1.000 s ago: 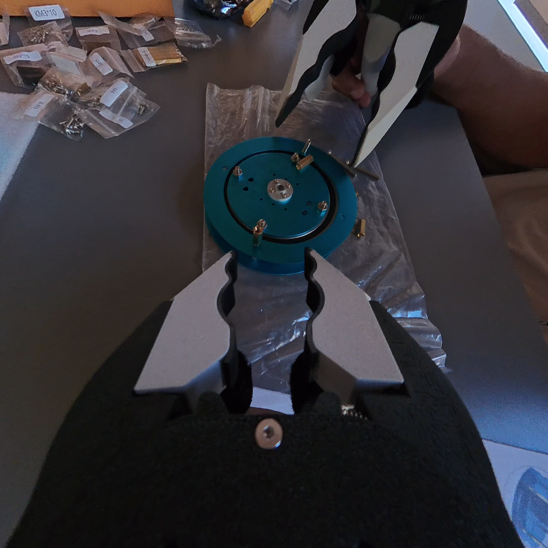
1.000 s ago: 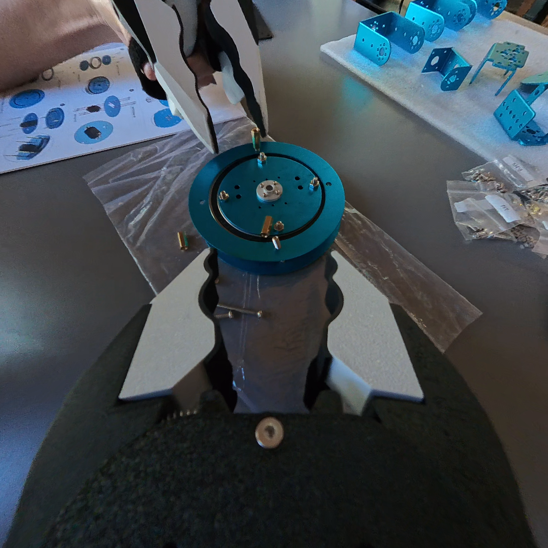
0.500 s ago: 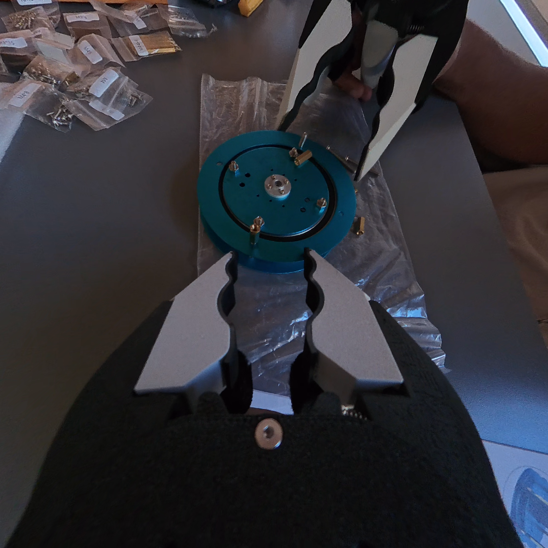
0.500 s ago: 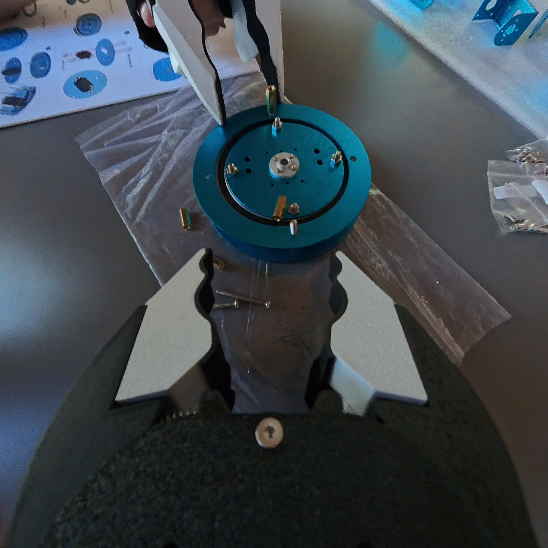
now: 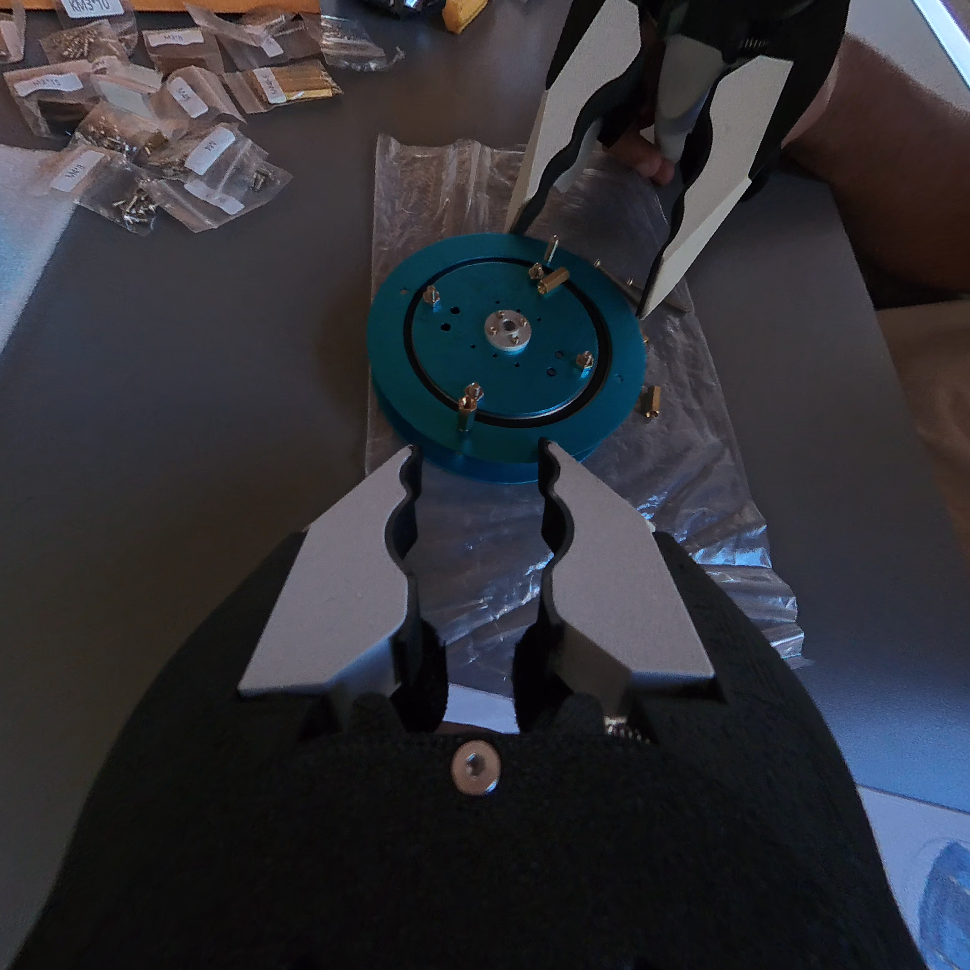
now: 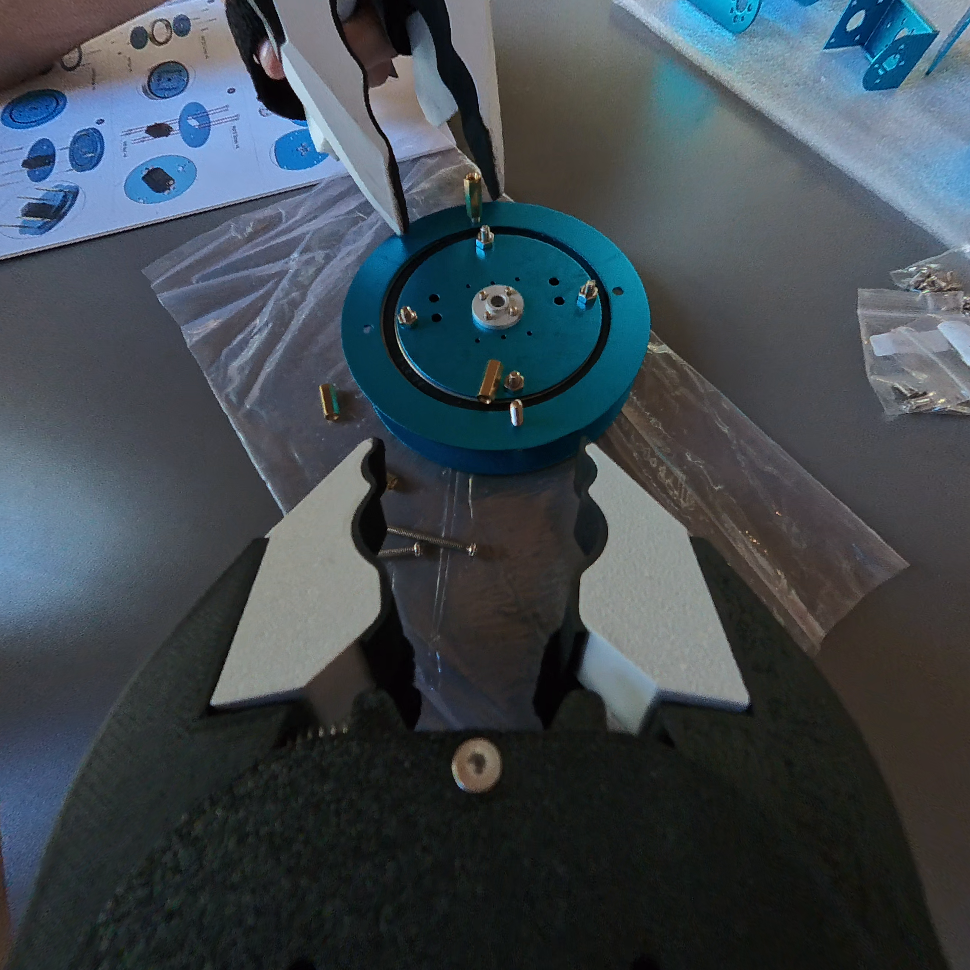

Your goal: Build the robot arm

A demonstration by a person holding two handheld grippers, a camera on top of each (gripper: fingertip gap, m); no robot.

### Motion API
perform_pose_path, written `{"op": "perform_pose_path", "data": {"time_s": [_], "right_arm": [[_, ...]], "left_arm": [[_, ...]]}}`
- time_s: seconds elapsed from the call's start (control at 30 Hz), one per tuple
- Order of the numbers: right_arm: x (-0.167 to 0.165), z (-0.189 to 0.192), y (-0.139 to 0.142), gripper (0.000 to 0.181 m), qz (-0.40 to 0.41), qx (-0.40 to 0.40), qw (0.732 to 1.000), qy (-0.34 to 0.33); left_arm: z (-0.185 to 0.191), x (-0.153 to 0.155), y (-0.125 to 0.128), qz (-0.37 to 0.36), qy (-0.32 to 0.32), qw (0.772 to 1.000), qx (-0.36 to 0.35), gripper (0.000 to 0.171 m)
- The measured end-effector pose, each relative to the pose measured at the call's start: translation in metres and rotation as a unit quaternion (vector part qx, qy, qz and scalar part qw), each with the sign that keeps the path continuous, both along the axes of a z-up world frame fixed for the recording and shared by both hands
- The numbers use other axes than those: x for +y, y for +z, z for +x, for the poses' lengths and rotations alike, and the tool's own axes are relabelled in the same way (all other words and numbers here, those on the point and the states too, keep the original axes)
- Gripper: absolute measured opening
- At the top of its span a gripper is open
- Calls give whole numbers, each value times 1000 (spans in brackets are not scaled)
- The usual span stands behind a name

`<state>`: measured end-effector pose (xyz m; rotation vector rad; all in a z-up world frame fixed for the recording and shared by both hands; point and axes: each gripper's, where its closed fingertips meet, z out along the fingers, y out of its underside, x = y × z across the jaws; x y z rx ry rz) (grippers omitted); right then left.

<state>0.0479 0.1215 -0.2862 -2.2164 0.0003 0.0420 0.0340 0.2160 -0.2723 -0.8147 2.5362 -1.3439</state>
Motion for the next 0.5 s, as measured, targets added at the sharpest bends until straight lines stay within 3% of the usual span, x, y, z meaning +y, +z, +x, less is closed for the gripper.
{"op": "perform_pose_path", "data": {"time_s": [0.5], "right_arm": [[2,1,-1,65,-3,-4,1000,-5]], "left_arm": [[4,0,0,-2,8,1000,-6,43]]}}
